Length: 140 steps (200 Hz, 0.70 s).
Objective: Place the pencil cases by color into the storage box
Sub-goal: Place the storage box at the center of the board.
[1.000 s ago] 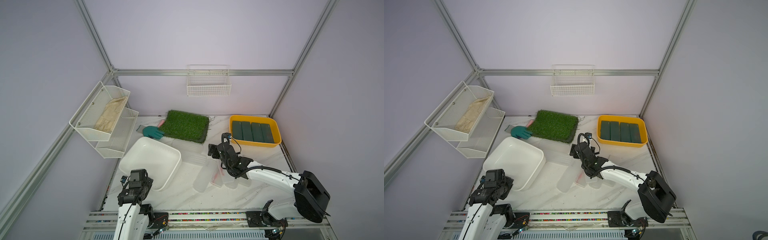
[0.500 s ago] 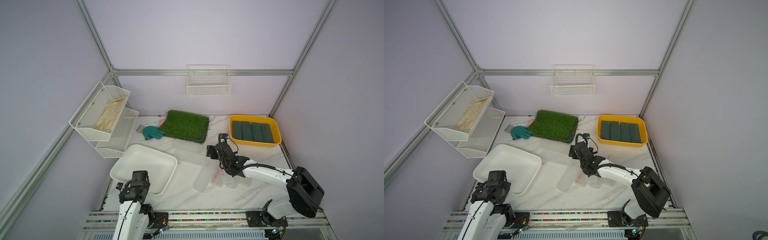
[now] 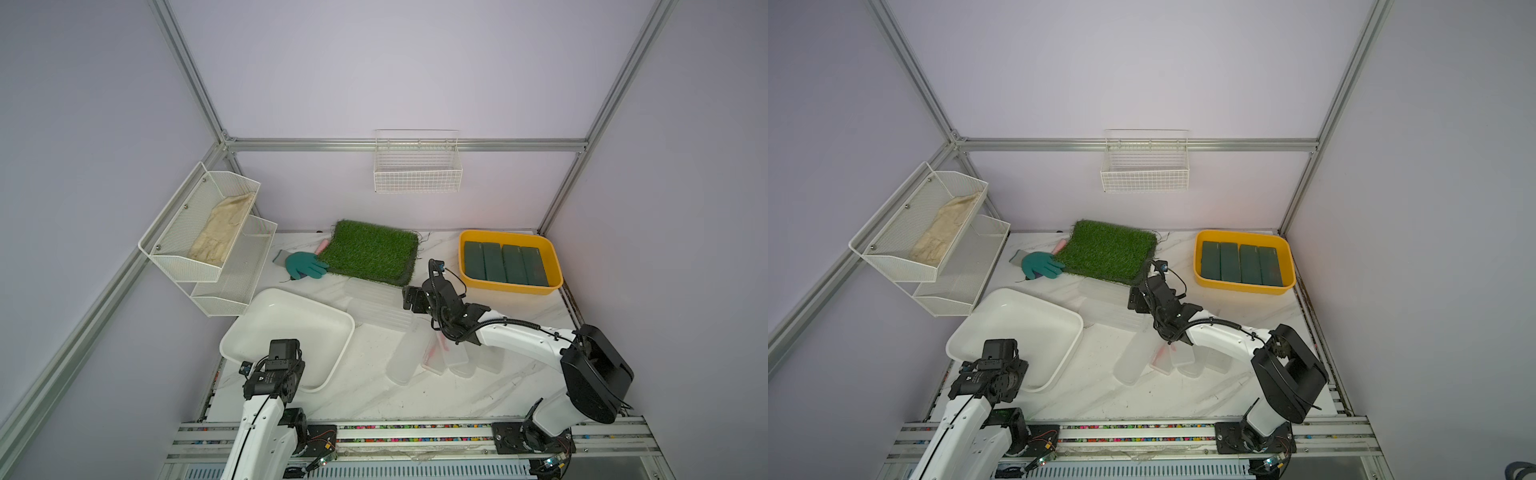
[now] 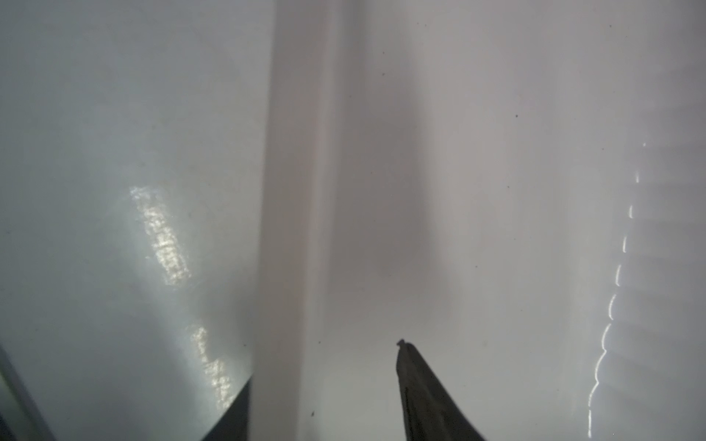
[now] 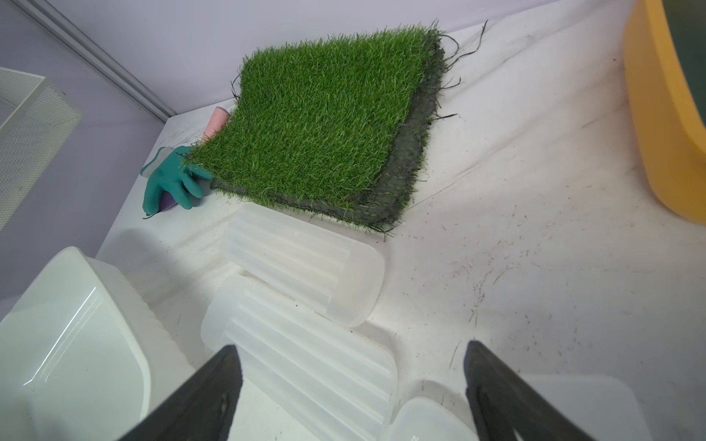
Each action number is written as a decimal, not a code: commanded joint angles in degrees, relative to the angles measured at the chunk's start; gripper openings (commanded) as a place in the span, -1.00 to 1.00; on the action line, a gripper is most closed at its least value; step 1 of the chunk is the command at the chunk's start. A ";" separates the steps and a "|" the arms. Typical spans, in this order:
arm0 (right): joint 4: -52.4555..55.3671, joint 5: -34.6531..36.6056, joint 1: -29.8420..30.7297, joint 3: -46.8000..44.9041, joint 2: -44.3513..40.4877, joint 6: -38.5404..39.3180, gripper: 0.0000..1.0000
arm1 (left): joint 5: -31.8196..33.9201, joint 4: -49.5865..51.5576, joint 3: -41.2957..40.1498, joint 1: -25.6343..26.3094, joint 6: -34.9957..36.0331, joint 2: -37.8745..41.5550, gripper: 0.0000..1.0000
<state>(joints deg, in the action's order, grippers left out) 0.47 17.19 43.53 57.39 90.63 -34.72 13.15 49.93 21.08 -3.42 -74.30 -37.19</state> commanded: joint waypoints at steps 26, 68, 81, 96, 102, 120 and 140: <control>7.65 -6.44 -0.24 6.99 4.08 6.36 0.87 | -0.72 -3.76 0.93 1.85 0.72 -0.16 0.28; 8.53 -8.75 -0.66 7.84 4.82 7.06 0.87 | -1.01 -8.92 1.82 5.59 -0.08 -4.28 0.30; 8.62 -9.20 -0.71 7.89 4.82 7.11 0.87 | -0.40 -9.75 2.98 7.63 -0.56 -5.72 0.30; 8.59 -10.21 -0.78 7.93 4.69 7.23 0.88 | -0.07 -11.16 4.11 9.59 -0.63 -7.23 0.30; 8.67 -10.53 -0.81 8.07 4.66 7.46 0.88 | 0.23 -11.09 4.79 10.26 -0.67 -7.76 0.31; 9.05 -11.95 -0.81 8.08 4.38 9.34 0.88 | 0.39 -10.60 6.03 11.71 -0.60 -8.17 0.32; 10.74 -15.26 -0.90 9.10 5.38 13.67 0.90 | 0.97 -8.74 6.91 13.32 -0.54 -6.41 0.34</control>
<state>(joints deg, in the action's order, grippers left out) 8.67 6.20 43.03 64.49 95.26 -26.26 12.36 42.35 23.59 8.21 -74.41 -45.43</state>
